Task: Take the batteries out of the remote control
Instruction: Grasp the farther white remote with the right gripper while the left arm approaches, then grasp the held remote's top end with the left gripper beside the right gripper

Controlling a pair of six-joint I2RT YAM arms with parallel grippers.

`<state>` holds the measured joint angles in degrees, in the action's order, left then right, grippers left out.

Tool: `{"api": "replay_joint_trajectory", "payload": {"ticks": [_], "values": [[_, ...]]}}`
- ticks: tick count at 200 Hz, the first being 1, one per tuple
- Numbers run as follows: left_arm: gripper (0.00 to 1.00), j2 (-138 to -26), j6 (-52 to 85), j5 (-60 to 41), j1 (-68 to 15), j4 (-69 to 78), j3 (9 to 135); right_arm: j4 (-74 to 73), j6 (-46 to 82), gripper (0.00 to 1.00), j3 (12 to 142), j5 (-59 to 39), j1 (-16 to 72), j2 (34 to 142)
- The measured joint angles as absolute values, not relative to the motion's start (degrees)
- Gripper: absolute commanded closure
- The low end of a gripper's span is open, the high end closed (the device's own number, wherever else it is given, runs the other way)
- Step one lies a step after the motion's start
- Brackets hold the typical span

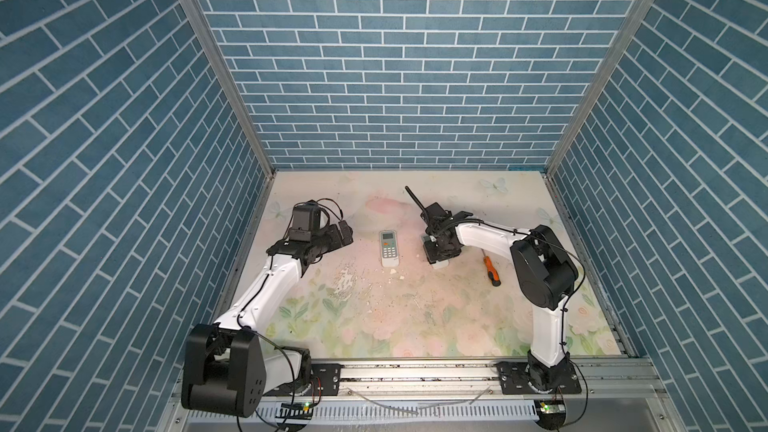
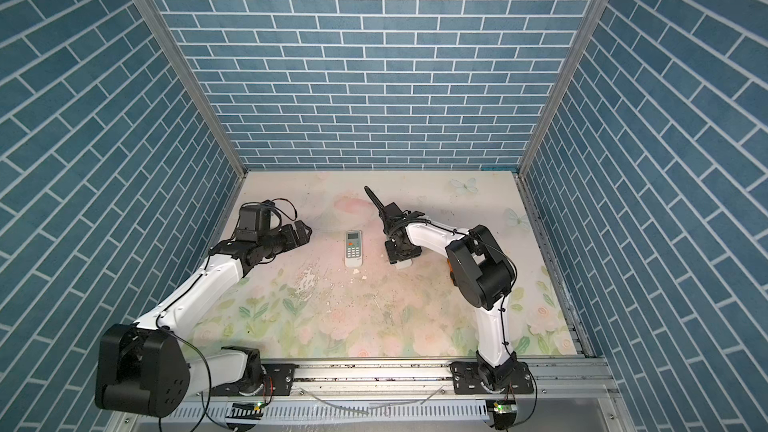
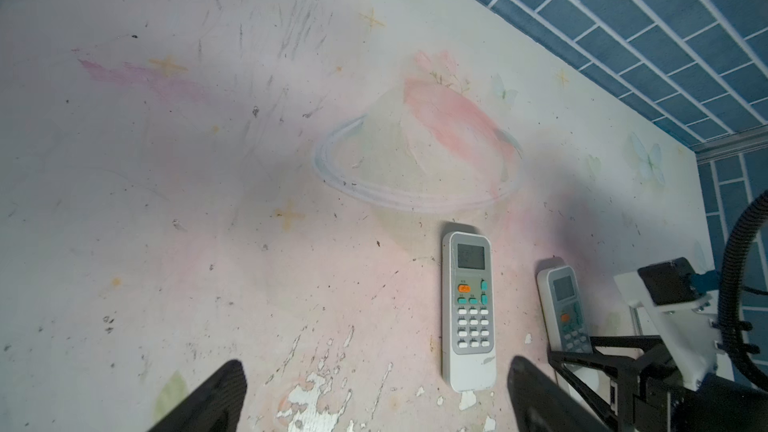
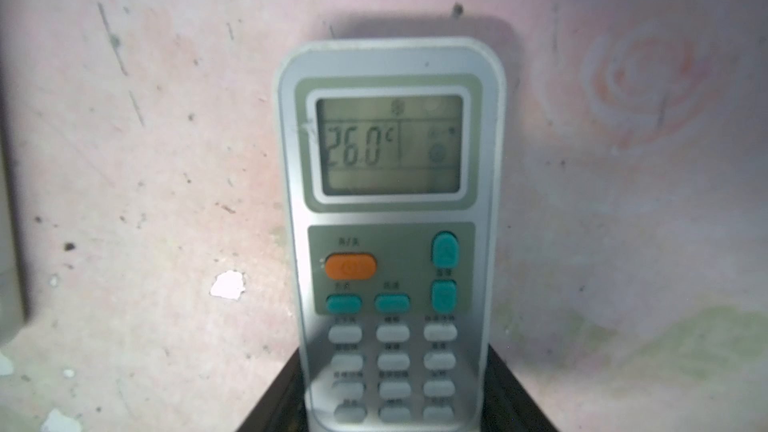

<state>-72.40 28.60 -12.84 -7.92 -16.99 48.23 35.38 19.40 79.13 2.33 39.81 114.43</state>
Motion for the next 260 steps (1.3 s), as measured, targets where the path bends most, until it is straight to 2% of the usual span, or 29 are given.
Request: {"api": "replay_joint_trajectory", "payload": {"ticks": [31, 76, 107, 140, 182, 260], "values": [[0.01, -75.6, 29.5, -15.3, -9.0, -16.9, 49.8, 35.5, 19.0, 0.61, 79.1, 2.3, 39.8, 114.4], [0.07, -83.7, 31.3, -21.0, -14.6, -14.5, 54.3, 37.6, 17.4, 0.63, 79.1, 0.2, 39.8, 112.5], [0.18, -90.7, 34.3, -25.5, -20.1, -9.0, 56.3, 39.1, 16.1, 0.66, 79.1, -2.0, 39.8, 108.3], [0.22, -95.8, 39.0, -29.6, -23.6, -0.8, 56.4, 39.5, 16.0, 0.67, 79.2, -5.5, 39.8, 103.1], [0.32, -96.7, 45.1, -31.2, -25.5, 10.8, 56.3, 40.2, 15.9, 0.70, 79.9, -7.9, 39.8, 101.0], [0.42, -100.3, 50.7, -32.4, -28.1, 22.3, 56.4, 40.3, 16.0, 0.73, 80.2, -10.1, 39.8, 101.0]]}}
